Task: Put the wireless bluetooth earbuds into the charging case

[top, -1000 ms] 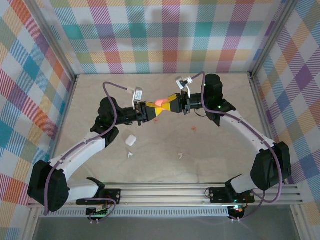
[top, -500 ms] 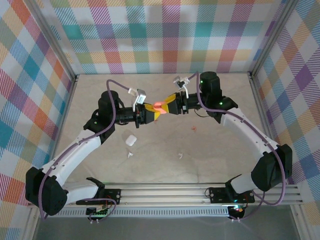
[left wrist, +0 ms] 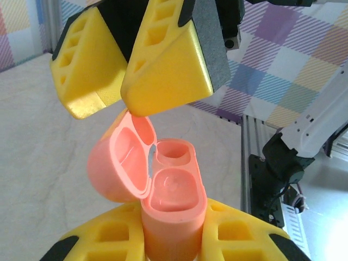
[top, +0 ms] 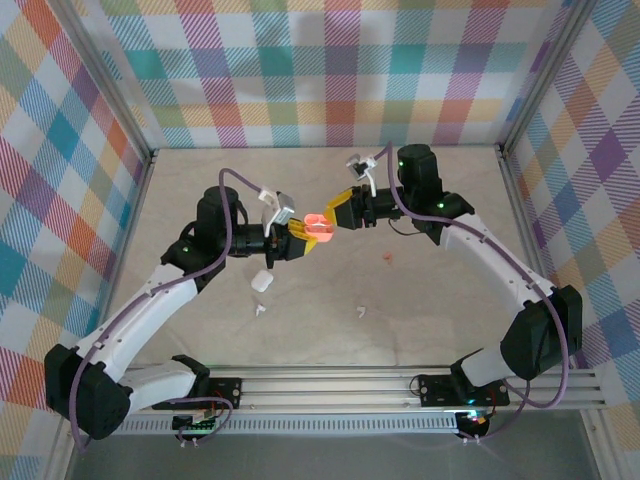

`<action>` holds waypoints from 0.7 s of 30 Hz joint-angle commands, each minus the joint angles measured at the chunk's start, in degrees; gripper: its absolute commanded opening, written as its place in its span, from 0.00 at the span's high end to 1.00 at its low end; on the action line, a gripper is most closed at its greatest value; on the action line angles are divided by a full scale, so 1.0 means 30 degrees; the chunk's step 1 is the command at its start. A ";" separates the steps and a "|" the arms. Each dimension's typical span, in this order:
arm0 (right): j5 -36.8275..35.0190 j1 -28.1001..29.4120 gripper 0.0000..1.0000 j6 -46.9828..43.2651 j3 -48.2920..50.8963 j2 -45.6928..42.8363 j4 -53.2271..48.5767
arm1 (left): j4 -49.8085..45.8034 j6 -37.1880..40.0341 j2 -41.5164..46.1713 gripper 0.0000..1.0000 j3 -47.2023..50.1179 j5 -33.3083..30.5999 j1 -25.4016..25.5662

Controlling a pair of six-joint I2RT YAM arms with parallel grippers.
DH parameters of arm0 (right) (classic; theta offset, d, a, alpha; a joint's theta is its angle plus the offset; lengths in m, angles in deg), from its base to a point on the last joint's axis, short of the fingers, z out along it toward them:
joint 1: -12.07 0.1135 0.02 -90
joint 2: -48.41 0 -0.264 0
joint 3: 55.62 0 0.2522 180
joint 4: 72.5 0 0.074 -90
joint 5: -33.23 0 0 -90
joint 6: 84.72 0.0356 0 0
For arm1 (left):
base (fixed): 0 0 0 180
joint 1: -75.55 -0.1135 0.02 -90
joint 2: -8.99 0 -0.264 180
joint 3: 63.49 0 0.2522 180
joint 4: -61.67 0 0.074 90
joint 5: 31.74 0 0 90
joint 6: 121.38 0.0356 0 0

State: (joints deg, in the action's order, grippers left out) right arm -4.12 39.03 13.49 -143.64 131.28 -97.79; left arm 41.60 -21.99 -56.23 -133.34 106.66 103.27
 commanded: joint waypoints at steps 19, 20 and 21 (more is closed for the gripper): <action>-0.8130 -0.1452 0.40 0.4001 -0.1593 -0.0768 -0.5108 | 0.0296 -0.1474 -0.0018 1.00 0.1001 -0.3999 -0.0746; -0.8866 -0.1748 0.41 0.4218 -0.1466 -0.0654 -0.5705 | 0.0315 -0.1488 0.0034 1.00 0.1110 -0.4052 -0.0760; -0.9722 -0.2033 0.43 0.4438 -0.1350 -0.0509 -0.6341 | 0.0315 -0.1489 0.0078 1.00 0.1166 -0.4115 -0.0747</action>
State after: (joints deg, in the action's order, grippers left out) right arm -25.41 34.79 23.65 -147.12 129.44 -109.26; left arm 40.90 -25.86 -57.54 -130.89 95.80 101.70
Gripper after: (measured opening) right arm 0.577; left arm 0.191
